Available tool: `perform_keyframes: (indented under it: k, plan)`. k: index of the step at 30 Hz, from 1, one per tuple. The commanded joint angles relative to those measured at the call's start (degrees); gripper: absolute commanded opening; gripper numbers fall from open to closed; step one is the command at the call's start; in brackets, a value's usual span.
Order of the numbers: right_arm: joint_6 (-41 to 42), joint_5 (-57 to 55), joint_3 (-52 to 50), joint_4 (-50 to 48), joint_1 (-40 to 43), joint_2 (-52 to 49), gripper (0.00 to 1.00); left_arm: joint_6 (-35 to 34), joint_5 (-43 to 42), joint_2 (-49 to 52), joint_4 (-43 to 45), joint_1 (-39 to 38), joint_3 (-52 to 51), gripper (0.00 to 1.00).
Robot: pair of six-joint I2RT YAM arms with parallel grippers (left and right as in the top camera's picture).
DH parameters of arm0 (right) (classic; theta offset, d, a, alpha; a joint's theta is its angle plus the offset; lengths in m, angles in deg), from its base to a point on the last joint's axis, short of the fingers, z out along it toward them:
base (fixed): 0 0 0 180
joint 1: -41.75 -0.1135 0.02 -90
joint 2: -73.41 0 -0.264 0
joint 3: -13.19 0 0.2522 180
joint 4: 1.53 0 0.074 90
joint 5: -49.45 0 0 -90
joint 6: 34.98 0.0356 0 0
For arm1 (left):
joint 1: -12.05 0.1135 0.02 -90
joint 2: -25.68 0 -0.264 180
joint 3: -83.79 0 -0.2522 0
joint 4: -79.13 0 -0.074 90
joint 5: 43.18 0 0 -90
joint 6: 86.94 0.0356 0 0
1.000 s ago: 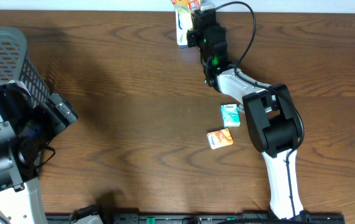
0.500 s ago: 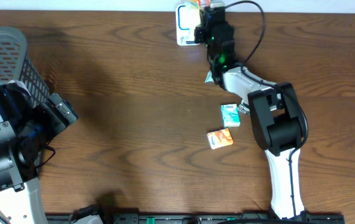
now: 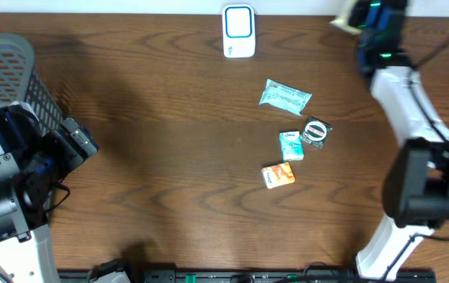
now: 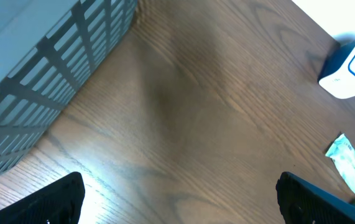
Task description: Scan the item barcode
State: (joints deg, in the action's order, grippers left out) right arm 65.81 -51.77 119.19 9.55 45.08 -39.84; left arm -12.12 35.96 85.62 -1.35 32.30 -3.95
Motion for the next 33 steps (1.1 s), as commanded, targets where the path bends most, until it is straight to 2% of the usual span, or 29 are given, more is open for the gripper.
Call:
perform_keyframes:
  k: [1,5,6,7,8,9,12,18,24,29,33]
  plan:
    - [-5.4,-2.2,-0.1,7.4,7.9,0.9,0.01,-0.1,-0.5,0.0,-0.1,0.3,0.9,0.98]
    - [-11.8,-1.9,-0.1,13.8,15.8,-0.2,0.02,-0.1,-0.5,0.0,-0.1,0.3,0.9,0.98]
    - [-12.8,-1.9,-0.1,14.8,17.4,-0.4,0.11,-0.1,-0.5,0.0,-0.1,0.3,0.9,0.98]
    - [-13.2,-2.0,-0.1,15.8,19.5,-0.9,0.45,-0.1,-0.5,0.0,-0.1,0.3,0.9,0.98]
    - [-13.2,-1.9,-0.1,16.6,21.0,-1.1,0.69,-0.1,-0.5,0.0,-0.1,0.3,0.9,0.98]
    - [-13.0,-1.6,-0.1,17.5,22.3,-1.4,0.99,-0.1,-0.5,0.0,-0.1,0.3,0.9,0.98]
    - [-13.0,2.0,-0.1,21.2,25.4,-2.1,0.99,-0.1,-0.5,0.0,-0.1,0.3,0.9,0.98]
    - [-12.9,23.8,-0.2,28.0,27.0,-2.3,0.99,-0.1,-0.5,0.0,-0.1,0.3,0.9,0.98]
    - [-4.8,44.8,-0.2,35.2,24.1,-2.3,0.99,-0.1,-0.5,0.0,-0.1,0.3,0.9,0.98]
    - [-3.1,46.7,-0.4,44.1,18.7,-2.3,0.99,-0.1,-0.5,0.0,-0.1,0.3,0.9,0.97]
    - [-3.1,46.7,-2.8,44.9,11.2,-2.3,0.99,-0.1,-0.5,0.0,-0.1,0.3,0.9,0.98]
